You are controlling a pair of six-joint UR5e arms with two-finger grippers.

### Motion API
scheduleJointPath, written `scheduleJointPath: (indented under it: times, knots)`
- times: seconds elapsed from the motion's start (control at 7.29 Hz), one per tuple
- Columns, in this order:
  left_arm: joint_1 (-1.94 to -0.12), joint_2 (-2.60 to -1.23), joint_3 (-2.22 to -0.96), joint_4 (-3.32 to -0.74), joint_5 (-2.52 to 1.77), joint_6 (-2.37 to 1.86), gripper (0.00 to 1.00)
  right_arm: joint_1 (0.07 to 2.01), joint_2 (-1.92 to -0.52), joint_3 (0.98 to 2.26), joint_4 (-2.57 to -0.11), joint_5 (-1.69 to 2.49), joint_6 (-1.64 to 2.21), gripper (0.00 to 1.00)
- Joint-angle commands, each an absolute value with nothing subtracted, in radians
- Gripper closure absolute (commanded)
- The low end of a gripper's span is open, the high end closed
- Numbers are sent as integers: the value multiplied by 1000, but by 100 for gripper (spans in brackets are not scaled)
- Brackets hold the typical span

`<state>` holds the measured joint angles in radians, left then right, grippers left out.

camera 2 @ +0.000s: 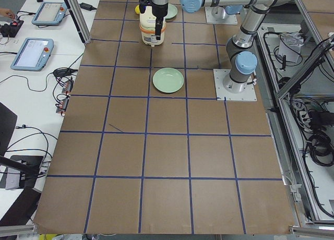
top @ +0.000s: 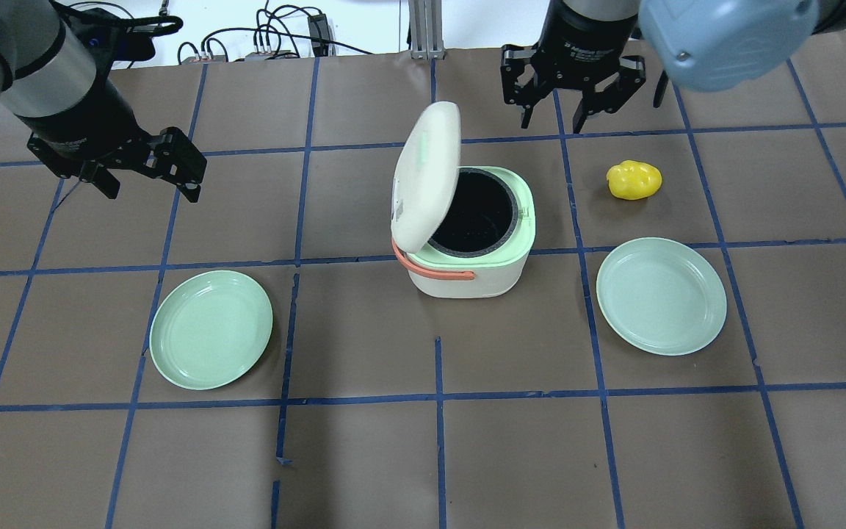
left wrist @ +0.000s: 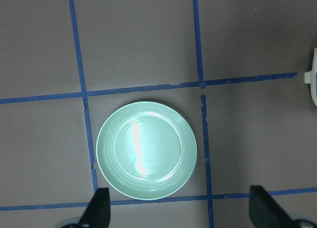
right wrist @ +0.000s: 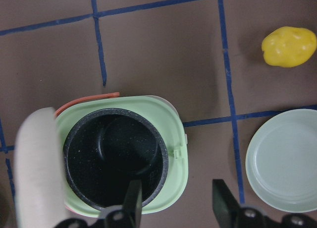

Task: Press rice cooker button
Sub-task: 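Lift the right gripper away as the cooker lid springs open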

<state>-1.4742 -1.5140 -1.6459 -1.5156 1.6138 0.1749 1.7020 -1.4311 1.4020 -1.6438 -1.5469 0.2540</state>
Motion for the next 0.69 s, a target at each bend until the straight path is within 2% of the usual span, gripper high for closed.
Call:
scheduleJointPath:
  times: [0.0,0.55]
  knots:
    - [-1474,-1514,-1646,-1516,1614,175,0,1623,-1492,1404,-1567,-1577,151,0]
    - [-1474,-1514,-1646,-1516,1614,175,0,1609,-1523,1427,-1489,-1577,117,0]
